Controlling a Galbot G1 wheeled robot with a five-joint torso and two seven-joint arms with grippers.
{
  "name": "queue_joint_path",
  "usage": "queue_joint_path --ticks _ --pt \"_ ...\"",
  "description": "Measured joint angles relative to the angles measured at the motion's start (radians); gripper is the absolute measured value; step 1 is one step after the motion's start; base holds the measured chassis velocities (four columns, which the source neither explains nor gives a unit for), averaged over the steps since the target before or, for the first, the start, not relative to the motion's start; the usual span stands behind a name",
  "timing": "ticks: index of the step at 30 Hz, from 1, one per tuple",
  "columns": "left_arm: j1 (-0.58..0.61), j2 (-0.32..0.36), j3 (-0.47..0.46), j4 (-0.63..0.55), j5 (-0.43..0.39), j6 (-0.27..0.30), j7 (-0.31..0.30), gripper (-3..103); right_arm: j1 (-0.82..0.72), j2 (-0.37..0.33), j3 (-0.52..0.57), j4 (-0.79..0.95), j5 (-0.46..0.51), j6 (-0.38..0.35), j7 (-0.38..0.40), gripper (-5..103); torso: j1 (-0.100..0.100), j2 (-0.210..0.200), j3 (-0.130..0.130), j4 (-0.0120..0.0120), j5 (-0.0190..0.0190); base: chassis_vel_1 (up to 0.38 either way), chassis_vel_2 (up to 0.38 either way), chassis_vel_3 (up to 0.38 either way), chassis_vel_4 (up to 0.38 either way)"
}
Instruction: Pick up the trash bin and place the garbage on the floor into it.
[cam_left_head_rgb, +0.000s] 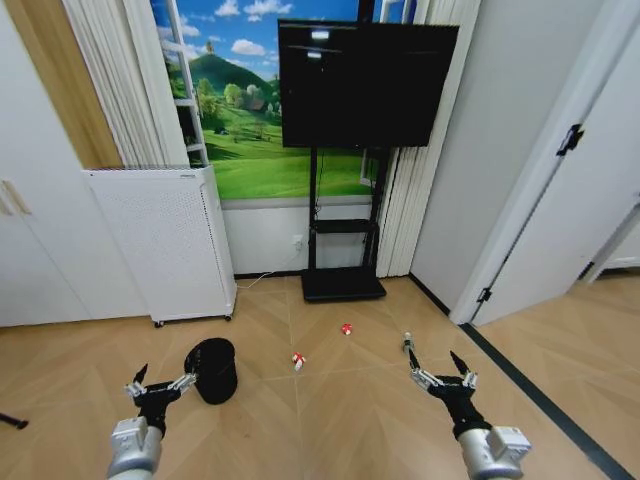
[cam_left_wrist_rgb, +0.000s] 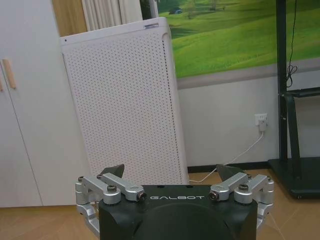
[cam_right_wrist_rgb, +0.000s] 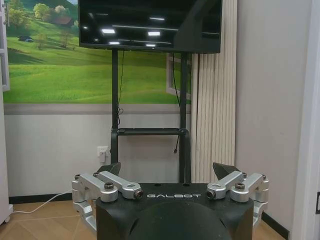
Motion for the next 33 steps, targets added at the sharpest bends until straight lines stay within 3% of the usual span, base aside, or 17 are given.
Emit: queue_joint_path --ticks 9,11,22,26,27,30,33 --pt "-0.001 0.001 0.001 0.002 0.000 0.000 -0.001 100 0.000 -0.003 0.001 -0.001 0.000 0.002 -0.001 100 0.000 0.000 0.000 0.0001 -0.0002 -0.211 0.209 0.208 -0.212" --pt "-0.001 0.001 0.001 0.002 0.000 0.000 -0.001 100 0.000 -0.003 0.002 -0.001 0.000 0.002 -0.002 100 0.000 0.000 0.000 -0.0001 0.0012 -0.231 0.196 0.197 -0.223" --pt "-0.003 -0.002 0.000 0.004 -0.001 0.000 -0.001 100 0.000 -0.002 0.000 -0.001 0.000 0.006 -0.003 100 0.000 0.000 0.000 -0.0006 -0.0004 -0.199 0.202 0.202 -0.217" --pt "-0.002 -0.002 0.000 0.004 0.000 0.000 -0.001 100 0.000 -0.002 0.001 -0.001 0.000 0.007 -0.003 100 0.000 0.000 0.000 0.0001 0.0013 -0.201 0.220 0.198 -0.206" --pt "-0.003 -0.002 0.000 0.004 0.000 0.000 -0.001 100 0.000 -0.002 0.001 -0.001 0.000 0.007 -0.003 100 0.000 0.000 0.000 0.0000 -0.0007 -0.211 0.206 0.206 -0.177" --pt "-0.003 -0.002 -0.001 0.003 0.000 0.000 -0.001 100 0.000 -0.001 0.000 -0.002 0.001 0.007 -0.003 100 0.000 0.000 0.000 0.0000 0.0013 -0.187 0.198 0.207 -0.218" --pt "-0.003 -0.002 -0.001 0.003 0.000 0.000 -0.001 100 0.000 -0.001 0.000 -0.001 0.001 0.008 -0.003 100 0.000 0.000 0.000 0.0000 0.0000 -0.200 0.193 0.197 -0.199"
